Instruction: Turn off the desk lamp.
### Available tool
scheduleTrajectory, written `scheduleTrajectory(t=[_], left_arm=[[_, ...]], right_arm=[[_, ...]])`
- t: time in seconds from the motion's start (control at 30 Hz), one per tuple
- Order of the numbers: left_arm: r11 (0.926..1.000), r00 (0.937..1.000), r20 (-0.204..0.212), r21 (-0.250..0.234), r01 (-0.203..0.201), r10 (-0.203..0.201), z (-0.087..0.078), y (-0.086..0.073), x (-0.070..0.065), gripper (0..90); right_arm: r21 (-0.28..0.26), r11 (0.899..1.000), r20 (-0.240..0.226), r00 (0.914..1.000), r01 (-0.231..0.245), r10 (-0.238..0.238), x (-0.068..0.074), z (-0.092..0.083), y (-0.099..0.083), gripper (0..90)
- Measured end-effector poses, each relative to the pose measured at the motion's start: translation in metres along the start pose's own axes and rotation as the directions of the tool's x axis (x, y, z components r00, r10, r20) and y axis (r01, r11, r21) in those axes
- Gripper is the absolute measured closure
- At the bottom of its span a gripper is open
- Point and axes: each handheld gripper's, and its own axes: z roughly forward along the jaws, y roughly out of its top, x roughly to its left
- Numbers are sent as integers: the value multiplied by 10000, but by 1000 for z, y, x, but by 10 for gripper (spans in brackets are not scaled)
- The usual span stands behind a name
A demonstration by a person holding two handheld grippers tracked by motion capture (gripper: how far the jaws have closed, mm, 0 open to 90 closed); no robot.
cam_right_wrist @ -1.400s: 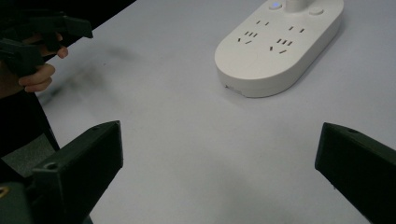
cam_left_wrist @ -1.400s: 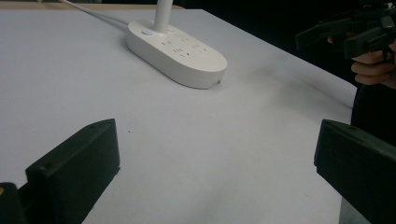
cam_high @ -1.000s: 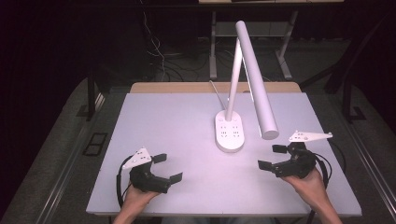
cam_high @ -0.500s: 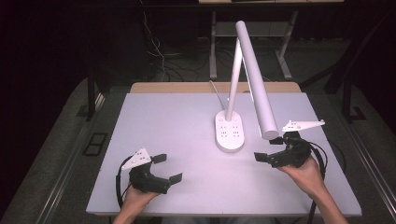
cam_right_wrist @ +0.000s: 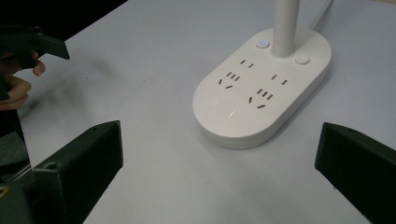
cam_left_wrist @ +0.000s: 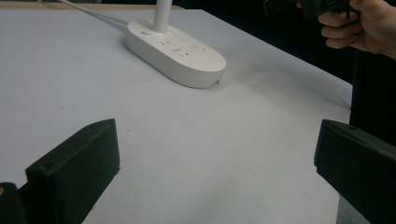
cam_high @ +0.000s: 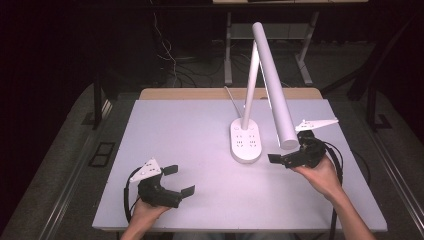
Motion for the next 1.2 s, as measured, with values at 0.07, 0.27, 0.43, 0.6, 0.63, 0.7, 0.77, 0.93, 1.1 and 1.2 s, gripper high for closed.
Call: scheduleTrajectory(t=[0.07, 0.27, 0.43, 0.6, 0.63, 0.7, 0.77, 0.93, 1.1, 1.2], left_arm=[[10000, 10000, -3, -12, -11, 11, 0, 0, 0, 0], [10000, 10000, -6, -21, 4, -4, -1, 0, 1, 0], [10000, 10000, -7, -30, 18, -18, -1, 0, 1, 0], [10000, 10000, -40, -25, 25, -25, -1, 0, 1, 0], [10000, 10000, -44, -34, 25, -25, -1, 0, 1, 0], [10000, 10000, -39, -47, 37, -37, -1, 0, 1, 0], [10000, 10000, -37, -39, 27, -27, -1, 0, 1, 0], [10000, 10000, -24, -79, 54, -55, -1, 0, 1, 0], [10000, 10000, -13, -71, 27, -27, -1, 1, 0, 0], [10000, 10000, -4, -66, -9, 9, -1, 1, 0, 0]], right_arm=[[-20, 10000, -10, 10000, -10, 10, -3, 1, 4, 9], [-57, 9999, 4, 10000, 92, -92, -9, 2, 18, 9], [-83, 9999, -40, 10000, 91, -91, -14, 5, 29, 9], [2, 9998, -47, 9998, 206, -206, -18, 10, 38, 9], [42, 9997, -22, 9997, 224, -224, -19, 11, 40, 9], [82, 9997, -18, 9998, 222, -221, -20, 13, 44, 9], [135, 9996, -7, 9997, 232, -232, -22, 14, 47, 9], [128, 9998, 76, 9999, 128, -129, -30, 20, 56, 9], [200, 9998, 104, 9999, 35, -37, -36, 27, 60, 35], [100, 9999, -78, 10000, 44, -44, -43, 33, 60, 105]])
